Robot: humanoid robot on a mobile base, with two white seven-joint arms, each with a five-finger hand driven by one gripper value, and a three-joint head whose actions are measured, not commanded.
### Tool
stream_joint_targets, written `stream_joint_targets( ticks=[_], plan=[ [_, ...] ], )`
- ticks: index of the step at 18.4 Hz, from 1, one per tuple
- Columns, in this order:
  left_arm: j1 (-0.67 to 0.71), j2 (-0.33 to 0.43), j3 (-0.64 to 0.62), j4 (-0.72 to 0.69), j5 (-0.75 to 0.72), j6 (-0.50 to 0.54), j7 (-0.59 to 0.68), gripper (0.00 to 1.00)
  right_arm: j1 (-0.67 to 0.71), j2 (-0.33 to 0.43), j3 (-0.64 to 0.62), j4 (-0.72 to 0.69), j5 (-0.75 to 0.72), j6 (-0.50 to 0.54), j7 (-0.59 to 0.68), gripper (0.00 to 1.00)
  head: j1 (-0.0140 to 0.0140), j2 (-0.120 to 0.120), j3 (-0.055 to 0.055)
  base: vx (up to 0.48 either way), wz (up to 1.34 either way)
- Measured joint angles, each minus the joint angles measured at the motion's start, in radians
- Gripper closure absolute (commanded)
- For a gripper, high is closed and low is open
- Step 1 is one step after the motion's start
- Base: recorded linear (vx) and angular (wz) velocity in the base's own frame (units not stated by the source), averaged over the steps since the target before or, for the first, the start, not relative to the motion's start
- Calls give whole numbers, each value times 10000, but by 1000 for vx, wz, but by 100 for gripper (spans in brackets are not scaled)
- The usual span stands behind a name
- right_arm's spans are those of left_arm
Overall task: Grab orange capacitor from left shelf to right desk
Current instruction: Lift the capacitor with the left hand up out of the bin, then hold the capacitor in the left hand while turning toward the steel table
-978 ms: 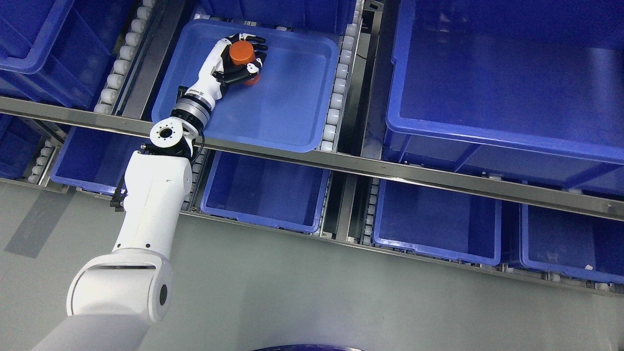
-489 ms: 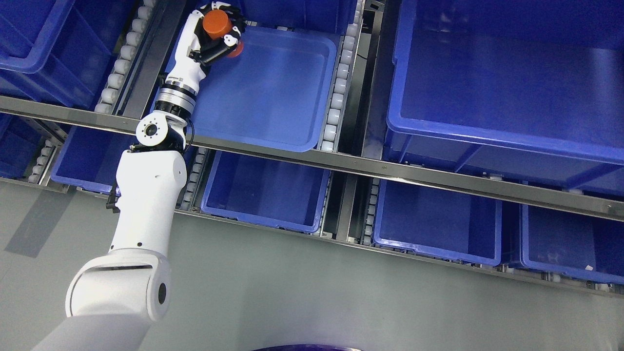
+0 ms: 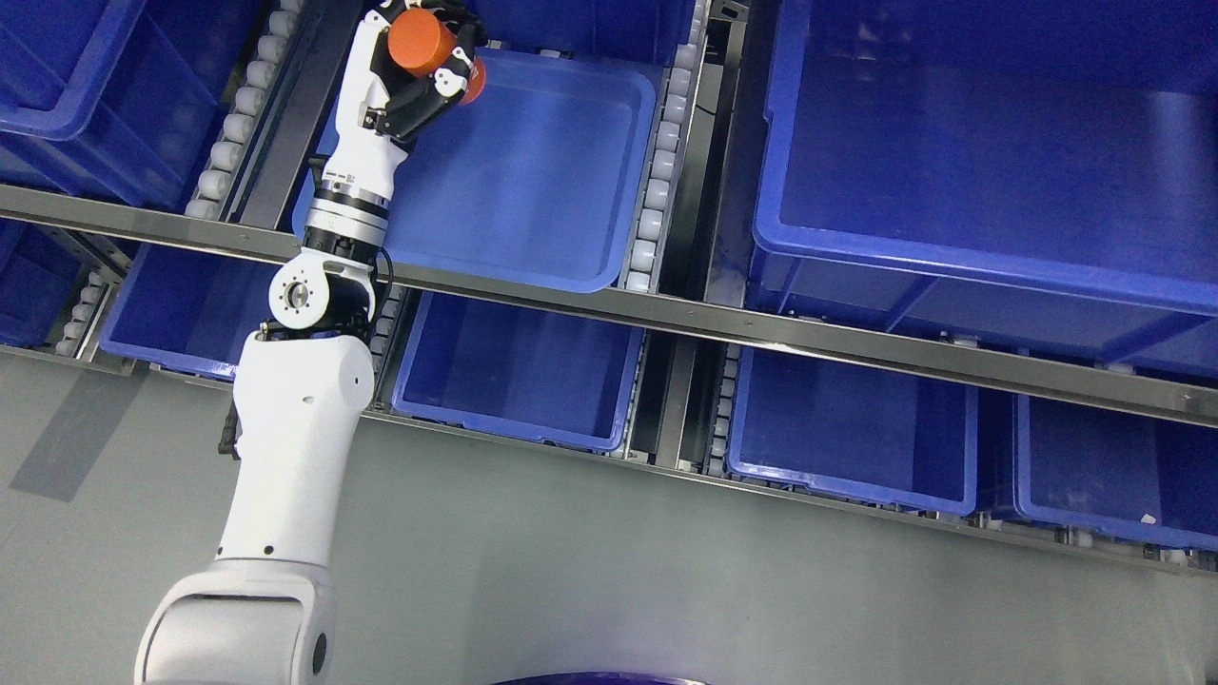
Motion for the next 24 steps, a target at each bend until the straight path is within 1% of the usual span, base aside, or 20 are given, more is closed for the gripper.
stream_joint_targets(
  ticks=[5,10,16,24],
  plan=[
    [980,0,-303,-1317,158,-82,11,97,1,0,0,0,0,-1,-11,0,0,0,0,-79,-2],
    [1502,0,-438,-2211,220,-279,14,97,1,0,0,0,0,0,-34,0,0,0,0,-164,18],
    [1806,1,-465,-2862,243,-438,47,96,0,0,0,0,0,-1,-5,0,0,0,0,-190,61],
    [2030,1,-227,-3302,252,-362,81,96,3,0,0,0,0,-1,-2,0,0,0,0,-191,-373]
  ],
)
